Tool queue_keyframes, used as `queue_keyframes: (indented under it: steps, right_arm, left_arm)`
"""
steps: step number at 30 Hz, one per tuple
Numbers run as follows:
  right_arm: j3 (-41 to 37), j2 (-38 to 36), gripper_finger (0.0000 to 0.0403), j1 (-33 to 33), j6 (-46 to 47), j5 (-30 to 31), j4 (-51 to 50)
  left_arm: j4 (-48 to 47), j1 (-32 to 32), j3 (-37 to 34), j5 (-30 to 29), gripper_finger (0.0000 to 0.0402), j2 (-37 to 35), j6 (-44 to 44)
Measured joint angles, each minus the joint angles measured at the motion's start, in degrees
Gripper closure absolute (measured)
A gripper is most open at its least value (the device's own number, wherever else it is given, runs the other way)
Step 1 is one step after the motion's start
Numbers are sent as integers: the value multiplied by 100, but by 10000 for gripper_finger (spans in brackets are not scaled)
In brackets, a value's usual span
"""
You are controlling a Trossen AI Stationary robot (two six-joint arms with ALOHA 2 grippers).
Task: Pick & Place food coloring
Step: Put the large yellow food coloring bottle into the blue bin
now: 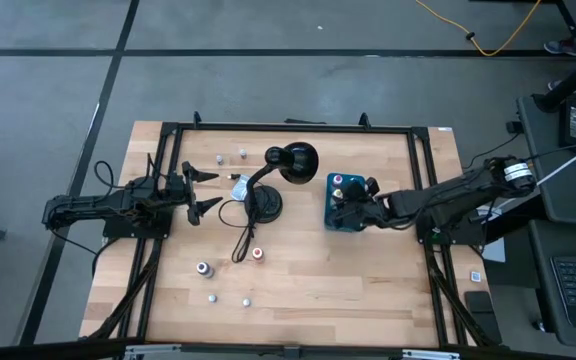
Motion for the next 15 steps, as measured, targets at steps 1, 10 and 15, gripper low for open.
queue_keyframes:
  steps: [1,10,15]
  right_arm:
    - [-68,0,274,-56,-13,-59,79]
    - [-553,50,274,-307,-318,-267,827]
    - [-671,50,274,-335,-380,-233,877]
  left_arm:
    - [0,0,1,0,56,-1,0]
    - [-1,-2,-1,0,56,-1,0]
    - [-1,-2,-1,0,56,-1,0]
